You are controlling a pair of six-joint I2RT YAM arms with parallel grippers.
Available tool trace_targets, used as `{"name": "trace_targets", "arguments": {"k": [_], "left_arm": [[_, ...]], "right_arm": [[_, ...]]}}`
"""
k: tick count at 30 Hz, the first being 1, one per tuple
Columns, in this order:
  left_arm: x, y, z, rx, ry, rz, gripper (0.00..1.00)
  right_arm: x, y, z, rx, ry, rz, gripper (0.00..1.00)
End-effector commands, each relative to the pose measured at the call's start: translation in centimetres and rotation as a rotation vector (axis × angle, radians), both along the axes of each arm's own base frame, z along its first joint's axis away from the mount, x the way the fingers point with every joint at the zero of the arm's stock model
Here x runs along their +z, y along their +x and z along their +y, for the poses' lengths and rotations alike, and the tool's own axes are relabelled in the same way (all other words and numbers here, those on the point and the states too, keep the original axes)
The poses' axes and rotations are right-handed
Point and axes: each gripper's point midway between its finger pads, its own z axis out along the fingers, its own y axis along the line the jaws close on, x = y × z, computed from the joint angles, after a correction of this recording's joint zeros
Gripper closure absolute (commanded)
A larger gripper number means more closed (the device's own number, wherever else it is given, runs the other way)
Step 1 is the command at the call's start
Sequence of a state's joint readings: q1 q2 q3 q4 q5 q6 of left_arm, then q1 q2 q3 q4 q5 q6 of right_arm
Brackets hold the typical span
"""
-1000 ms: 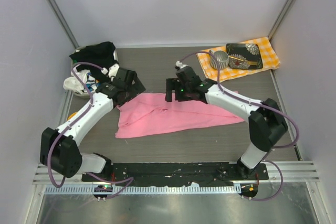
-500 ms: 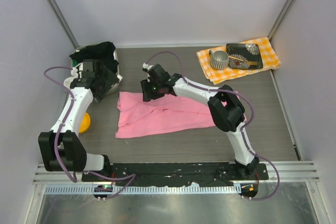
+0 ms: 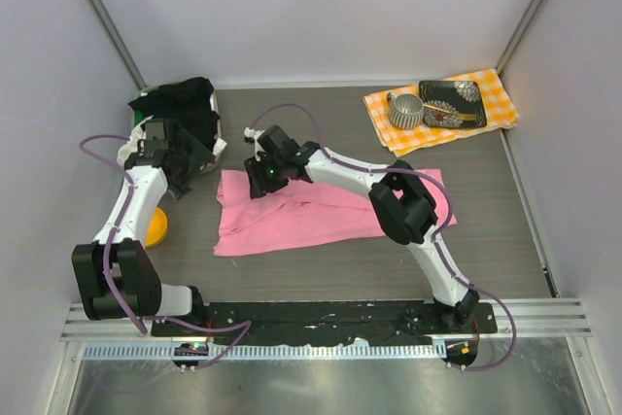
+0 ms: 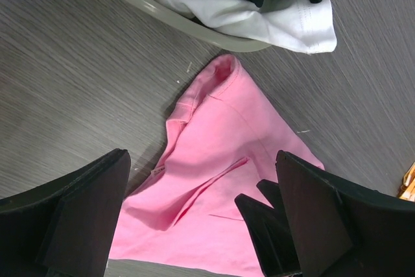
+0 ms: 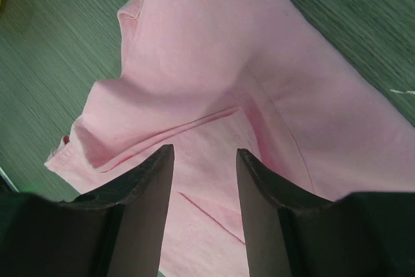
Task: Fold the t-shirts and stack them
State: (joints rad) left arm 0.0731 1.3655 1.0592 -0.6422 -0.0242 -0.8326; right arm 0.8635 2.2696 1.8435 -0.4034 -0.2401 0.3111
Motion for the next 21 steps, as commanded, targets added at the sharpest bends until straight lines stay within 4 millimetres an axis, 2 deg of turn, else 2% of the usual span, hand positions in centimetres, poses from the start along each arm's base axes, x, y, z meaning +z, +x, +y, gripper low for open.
{"name": "trace_targets", "arguments": {"k": [1, 8, 18, 21], "left_arm": [[1.1, 0.5, 0.2, -0.016, -0.001, -0.056, 0.00], [1.0, 0.4, 0.5, -0.010, 0.003, -0.055, 0.00], [1.2, 0.4, 0.8, -0.004, 0.006, -0.060, 0.00], [1.1, 0.5, 0.8, -0.004, 0.006, -0.058, 0.00]], "right_arm": [[1.1, 0.4, 1.0, 0.036, 0.029, -0.033, 0.51], [0.5, 0.9, 0.9, 0.027, 0.008, -0.061, 0.52], [1.2, 2.0, 0.7, -0.003, 0.013, -0.114, 0.52], [0.8, 2.1, 0.7, -0.010, 0.004, -0.121, 0.52]]}}
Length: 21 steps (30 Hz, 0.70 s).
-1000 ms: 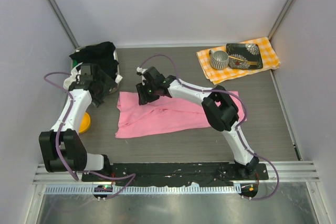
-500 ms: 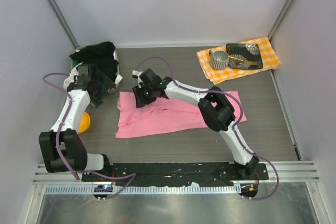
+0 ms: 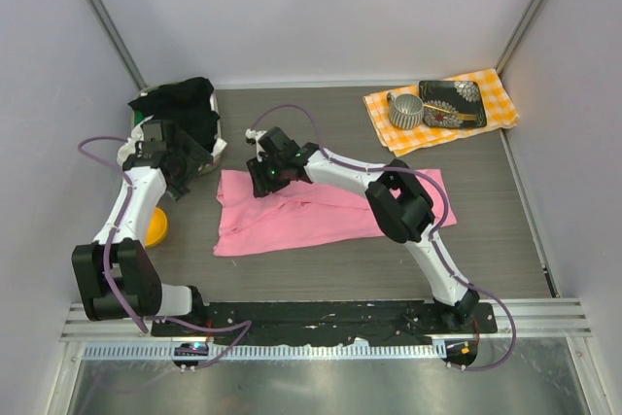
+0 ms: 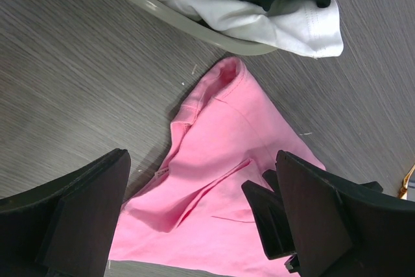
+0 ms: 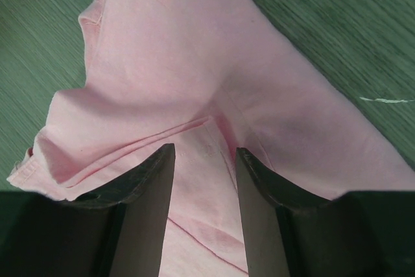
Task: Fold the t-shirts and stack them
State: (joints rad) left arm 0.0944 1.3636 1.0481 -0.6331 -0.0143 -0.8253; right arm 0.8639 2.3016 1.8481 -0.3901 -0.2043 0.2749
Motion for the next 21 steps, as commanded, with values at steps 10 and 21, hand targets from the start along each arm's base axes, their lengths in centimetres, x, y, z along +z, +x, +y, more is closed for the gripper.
{"name": "trace_targets", "arguments": {"k": [10, 21], "left_arm": [[1.5, 0.5, 0.3, -0.014, 0.010, -0.063, 0.00], [1.0, 0.4, -0.2, -0.020, -0.017, -0.058, 0.00]], "right_arm": [[0.4, 0.5, 0.5, 0.019, 0.016, -0.044, 0.52], [-0.4, -0.6, -1.1, 0.034, -0.031, -0.039, 0.72]]}}
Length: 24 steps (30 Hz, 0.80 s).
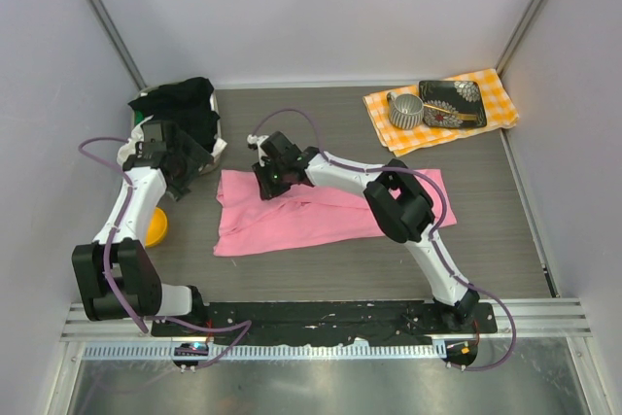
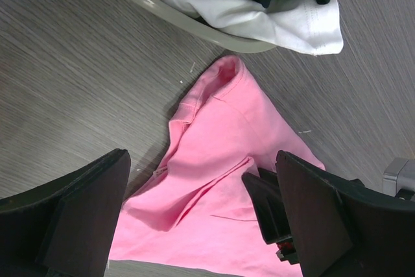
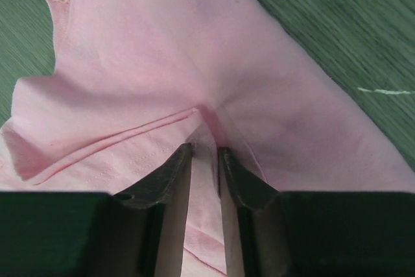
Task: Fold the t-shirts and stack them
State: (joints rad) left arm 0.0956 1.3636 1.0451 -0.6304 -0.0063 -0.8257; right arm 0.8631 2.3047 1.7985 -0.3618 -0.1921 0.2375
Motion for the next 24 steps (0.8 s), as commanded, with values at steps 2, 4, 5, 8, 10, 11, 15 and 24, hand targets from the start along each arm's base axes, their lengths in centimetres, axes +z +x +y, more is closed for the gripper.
{"name": "trace_targets", "arguments": {"k": [2, 4, 5, 8, 10, 11, 15, 24], "left_arm": [[1.0, 0.4, -0.3, -0.019, -0.018, -0.058, 0.00], [1.0, 0.4, -0.3, -0.019, -0.018, -0.057, 0.00], [1.0, 0.3, -0.3, -0.019, -0.018, -0.057, 0.00], [0.9, 0.2, -0.2, -0.018, -0.018, -0.055, 0.00], [0.9, 0.1, -0.3, -0.019, -0.016, -0.054, 0.00], [0.9, 0.1, -0.3, -0.019, -0.016, -0.055, 0.00], [0.8, 0.0, -0.3, -0.020, -0.019, -0.057, 0.00], [0.6, -0.1, -0.7, -0.025, -0.040, -0.060, 0.00]], "right_arm": [[1.6, -0.3, -0.5, 0.007, -0.001, -0.037, 0.76], [1.7, -0.3, -0.6, 0.001, -0.007, -0.044, 0.82], [2.1, -0.1, -0.8, -0.010, -0.008, -0.056, 0.83], [2.9, 0.0, -1.1, -0.026, -0.013, -0.080, 0.87], [3.3, -0.1, -1.4, -0.031, -0.021, -0.098, 0.89], [3.6, -0.2, -1.6, -0.034, -0.024, -0.110, 0.90], [5.6, -1.1, -2.9, -0.049, -0.046, -0.175, 0.91], [7.1, -4.9, -5.6, -0.058, -0.094, -0.239, 0.92]]}}
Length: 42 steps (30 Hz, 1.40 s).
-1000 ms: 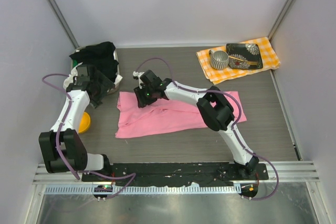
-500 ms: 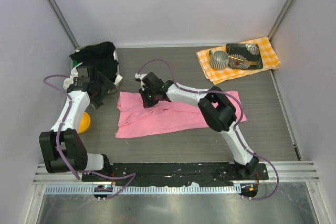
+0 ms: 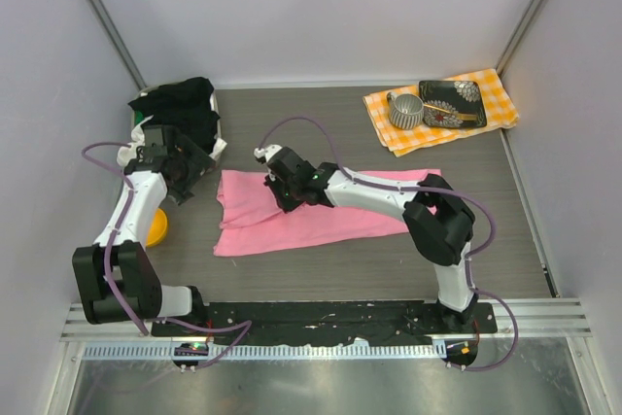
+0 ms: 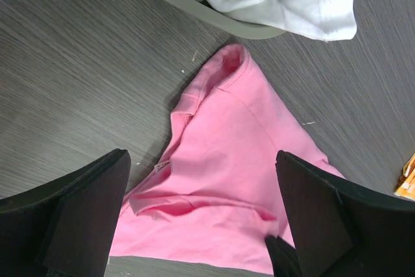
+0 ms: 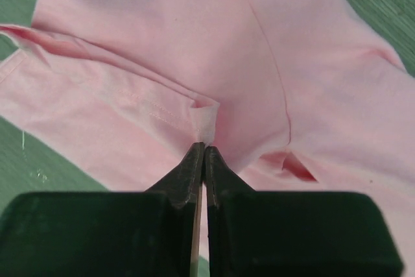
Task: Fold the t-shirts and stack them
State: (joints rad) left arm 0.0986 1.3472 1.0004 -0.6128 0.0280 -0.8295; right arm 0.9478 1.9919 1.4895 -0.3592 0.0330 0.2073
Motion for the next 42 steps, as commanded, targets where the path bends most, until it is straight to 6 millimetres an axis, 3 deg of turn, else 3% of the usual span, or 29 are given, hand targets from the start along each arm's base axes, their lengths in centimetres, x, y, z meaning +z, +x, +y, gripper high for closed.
{"name": "trace_targets", "arguments": {"k": [1, 7, 10, 11, 13, 17, 22, 25, 26, 28, 29, 31, 32, 34, 35, 38, 40, 41, 42], "left_arm": [[1.3, 0.7, -0.1, -0.009, -0.010, -0.068, 0.00], [1.6, 0.8, -0.3, -0.011, -0.019, -0.081, 0.00], [1.7, 0.9, -0.3, -0.011, -0.021, -0.085, 0.00], [1.7, 0.8, -0.3, -0.011, -0.022, -0.083, 0.00], [1.7, 0.9, -0.4, -0.014, -0.023, -0.083, 0.00], [1.8, 0.9, -0.5, -0.019, -0.026, -0.087, 0.00], [2.0, 1.2, -1.5, -0.045, -0.033, -0.099, 0.00], [2.2, 1.7, -4.5, -0.129, -0.019, -0.109, 0.00], [2.8, 2.0, -6.3, -0.179, -0.015, -0.125, 0.01], [3.4, 2.5, -8.3, -0.218, -0.008, -0.148, 0.01], [4.2, 2.6, -10.5, -0.271, -0.009, -0.168, 0.01], [4.0, 3.0, -12.0, -0.287, 0.001, -0.165, 0.01], [4.4, 3.0, -13.7, -0.323, -0.003, -0.175, 0.00], [3.3, 3.2, -15.6, -0.347, -0.021, -0.157, 0.00], [3.0, 3.2, -16.2, -0.357, -0.030, -0.152, 0.00], [1.3, 3.0, -18.4, -0.388, -0.039, -0.134, 0.01], [-0.2, 2.4, -19.1, -0.400, -0.024, -0.109, 0.01], [-0.5, 2.5, -19.4, -0.400, -0.024, -0.116, 0.01], [-1.0, 2.3, -19.6, -0.402, -0.019, -0.108, 0.01]], "right_arm": [[3.4, -0.6, -1.2, -0.023, 0.014, -0.099, 0.92], [1.2, -4.5, -3.5, -0.006, -0.048, -0.069, 0.91], [-0.4, -5.7, -4.6, -0.010, -0.099, -0.044, 0.62], [-1.0, -5.7, -5.1, -0.020, -0.124, -0.048, 0.36], [-1.1, -5.4, -5.4, -0.049, -0.144, -0.069, 0.03], [1.6, -4.5, -4.5, -0.084, -0.076, -0.137, 0.02], [7.0, -1.4, -4.6, -0.210, -0.003, -0.301, 0.01], [8.7, 1.0, -5.1, -0.291, -0.020, -0.383, 0.01], [9.5, 2.4, -5.5, -0.336, -0.010, -0.396, 0.01], [9.3, 4.0, -6.2, -0.392, -0.011, -0.375, 0.00], [9.1, 5.5, -7.6, -0.436, -0.010, -0.356, 0.00], [8.2, 6.5, -9.0, -0.487, 0.022, -0.295, 0.00], [7.8, 7.9, -11.0, -0.543, 0.021, -0.276, 0.01], [6.2, 8.3, -12.9, -0.589, 0.031, -0.216, 0.00], [6.2, 9.3, -15.0, -0.642, 0.034, -0.208, 0.00], [4.7, 9.4, -18.7, -0.731, 0.017, -0.169, 0.00], [3.3, 9.5, -22.4, -0.828, 0.000, -0.133, 0.00], [3.6, 9.3, -23.5, -0.859, 0.006, -0.133, 0.00], [2.8, 9.2, -25.9, -0.919, -0.010, -0.115, 0.01]]}}
